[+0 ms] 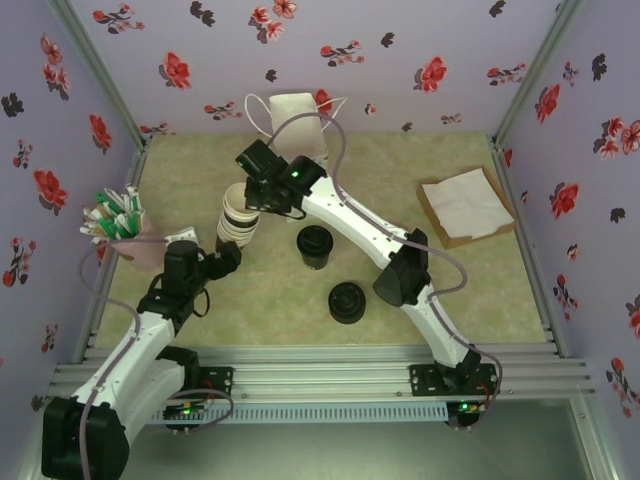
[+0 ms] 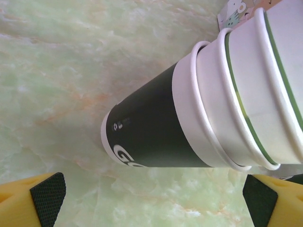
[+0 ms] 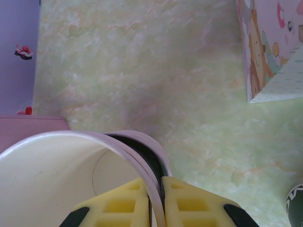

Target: Pack the takeout coffee

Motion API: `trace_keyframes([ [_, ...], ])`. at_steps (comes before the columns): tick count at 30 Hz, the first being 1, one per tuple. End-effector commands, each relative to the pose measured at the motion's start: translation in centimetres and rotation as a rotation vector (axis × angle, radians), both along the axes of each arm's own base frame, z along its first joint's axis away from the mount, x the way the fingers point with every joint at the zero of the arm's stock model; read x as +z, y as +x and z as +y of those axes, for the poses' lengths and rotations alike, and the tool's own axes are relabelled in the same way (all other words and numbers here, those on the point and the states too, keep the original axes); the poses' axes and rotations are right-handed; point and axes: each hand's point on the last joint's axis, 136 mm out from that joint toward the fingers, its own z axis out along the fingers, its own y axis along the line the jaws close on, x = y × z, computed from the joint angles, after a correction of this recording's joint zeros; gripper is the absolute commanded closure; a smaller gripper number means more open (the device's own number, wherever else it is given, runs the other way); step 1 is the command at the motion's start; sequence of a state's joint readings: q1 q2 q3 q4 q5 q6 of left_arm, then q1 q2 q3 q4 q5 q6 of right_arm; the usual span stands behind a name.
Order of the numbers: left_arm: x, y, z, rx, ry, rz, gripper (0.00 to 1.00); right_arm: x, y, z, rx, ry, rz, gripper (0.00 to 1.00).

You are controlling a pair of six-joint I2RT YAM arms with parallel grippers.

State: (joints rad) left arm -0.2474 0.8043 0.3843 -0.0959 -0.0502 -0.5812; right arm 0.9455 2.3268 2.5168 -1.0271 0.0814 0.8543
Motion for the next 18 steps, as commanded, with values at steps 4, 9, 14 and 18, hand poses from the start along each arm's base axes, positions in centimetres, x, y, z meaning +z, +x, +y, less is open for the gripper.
trace_keyframes([
  [4, 2.2, -0.5, 0.3, 0.027, -0.079, -0.028, 0.01, -0.7, 0.3, 0.4, 0.003, -0.027, -0.02, 0.85],
  [9, 4.1, -1.3, 1.9, 0.086, -0.105, -0.048, 0.01, -1.1, 0.2, 0.8, 0.008, -0.024, -0.014, 0.82],
  [14, 5.8, -1.7, 2.6, 0.105, -0.128, -0.058, 0.01, -1.1, -0.1, 1.7, 0.025, -0.007, -0.011, 0.67],
  [18, 6.5, -1.8, 2.8, 0.111, -0.148, -0.069, 0.01, -0.5, -0.3, 2.1, 0.035, 0.011, -0.018, 0.58],
])
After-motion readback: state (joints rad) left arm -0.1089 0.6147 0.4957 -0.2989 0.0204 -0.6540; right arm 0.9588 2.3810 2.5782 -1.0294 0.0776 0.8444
